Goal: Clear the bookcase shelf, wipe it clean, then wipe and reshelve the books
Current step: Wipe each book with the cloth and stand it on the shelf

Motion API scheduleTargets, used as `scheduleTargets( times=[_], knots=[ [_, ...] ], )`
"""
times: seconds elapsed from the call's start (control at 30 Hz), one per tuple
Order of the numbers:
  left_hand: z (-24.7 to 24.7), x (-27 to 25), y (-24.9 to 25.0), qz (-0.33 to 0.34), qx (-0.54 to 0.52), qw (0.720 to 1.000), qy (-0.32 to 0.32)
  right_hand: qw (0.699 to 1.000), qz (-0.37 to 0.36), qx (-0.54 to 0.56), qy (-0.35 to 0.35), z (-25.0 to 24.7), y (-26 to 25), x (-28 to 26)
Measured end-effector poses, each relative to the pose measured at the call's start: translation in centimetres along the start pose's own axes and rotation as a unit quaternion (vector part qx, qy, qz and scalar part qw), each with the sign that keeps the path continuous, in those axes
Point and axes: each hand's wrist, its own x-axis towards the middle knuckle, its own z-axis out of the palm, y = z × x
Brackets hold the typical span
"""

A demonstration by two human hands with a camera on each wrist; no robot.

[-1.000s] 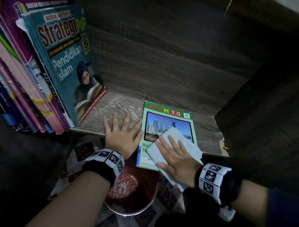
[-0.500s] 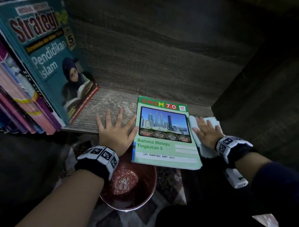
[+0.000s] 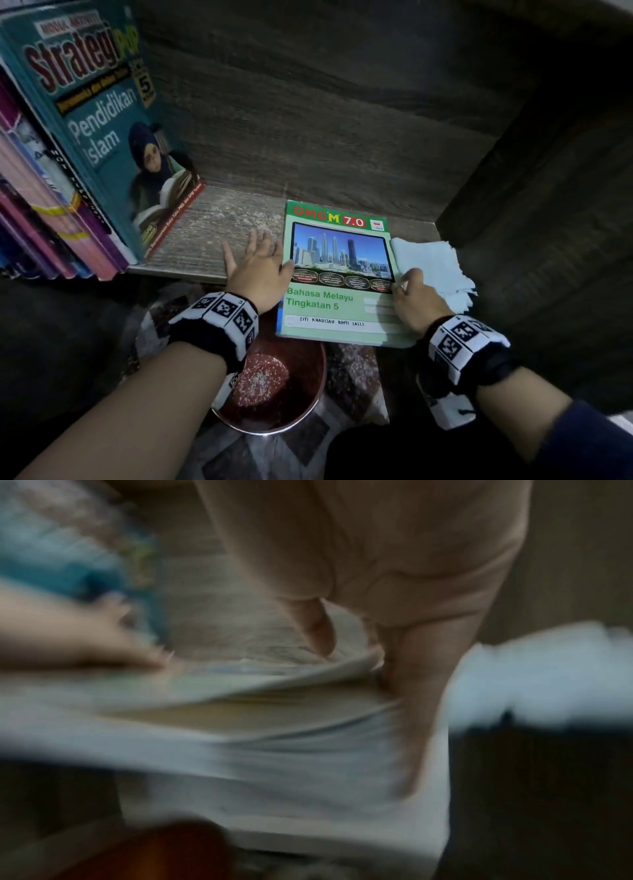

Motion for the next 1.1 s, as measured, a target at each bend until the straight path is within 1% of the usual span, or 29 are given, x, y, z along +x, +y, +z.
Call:
scheduleTargets(
  times=[0.07, 0.13, 0.17, 0.2, 0.27, 0.3, 0.4, 0.5, 0.57, 0.63, 0.7, 0.77, 0.8, 0.87, 0.93, 1.0, 1.1],
  knots=[
    [0.0, -0.2, 0.2, 0.004, -0.019, 1.0, -0.005, 0.993, 0.029, 0.112, -0.016, 0.7, 0.2, 0.3],
    [0.3, -0.4, 0.4, 0.01, -0.052, 0.999, 0.011, 0.98, 0.037, 0.196, -0.012, 1.5, 0.4, 0.5],
    [0.3, -0.7, 0.4, 0.016, -0.095, 0.995, 0.024, 0.975, 0.035, 0.22, -0.004, 1.8, 0.5, 0.5],
    [0.3, -0.9, 0.5, 0.022, -0.163, 0.986, 0.036, 0.971, 0.029, 0.239, 0.005, 2.0, 0.5, 0.5],
    [-0.1, -1.6, 1.0, 0.024, -0.319, 0.946, 0.042, 0.963, 0.016, 0.27, 0.012, 2.1, 0.2, 0.1],
    [-0.4, -1.9, 1.3, 0.024, -0.378, 0.925, 0.047, 0.96, 0.016, 0.281, 0.01, 2.0, 0.0, -0.1],
    [-1.5, -2.7, 1.4, 0.002, -0.477, 0.874, 0.092, 0.948, 0.012, 0.319, -0.007, 1.9, -0.8, -0.5],
    [-2.6, -3.6, 0.9, 0.003, -0.533, 0.831, 0.16, 0.924, 0.022, 0.38, -0.028, 2.1, -1.9, -0.2],
    [-3.1, -4.1, 0.2, 0.013, -0.538, 0.814, 0.219, 0.909, 0.012, 0.414, -0.04, 1.5, -3.7, 0.5],
    [-3.9, -4.6, -0.4, 0.027, -0.52, 0.807, 0.279, 0.894, 0.007, 0.445, -0.059, 0.5, -6.3, 1.6],
    [-5.0, -5.1, -1.2, 0.04, -0.504, 0.789, 0.35, 0.894, -0.011, 0.444, -0.063, -0.6, -9.4, 2.3],
    [-6.3, -5.6, -2.3, 0.029, -0.48, 0.764, 0.43, 0.891, -0.04, 0.449, -0.054, -1.2, -12.9, 2.8],
    [-7.0, -5.7, -2.9, 0.021, -0.459, 0.758, 0.463, 0.891, -0.052, 0.448, -0.053, -1.5, -14.8, 3.0],
    [-8.3, -6.0, -3.7, 0.013, -0.432, 0.743, 0.511, 0.889, -0.052, 0.45, -0.064, -1.8, -18.4, 3.2],
    [-9.1, -6.0, -4.6, 0.011, -0.4, 0.727, 0.558, 0.879, -0.066, 0.468, -0.063, -1.7, -21.9, 3.5],
    [-9.6, -6.3, -5.2, -0.005, -0.353, 0.718, 0.6, 0.86, -0.1, 0.497, -0.059, -1.0, -25.1, 3.9],
    [-9.8, -6.4, -6.8, -0.021, -0.295, 0.71, 0.639, 0.828, -0.142, 0.538, -0.065, 0.4, -29.7, 3.8]
  ],
)
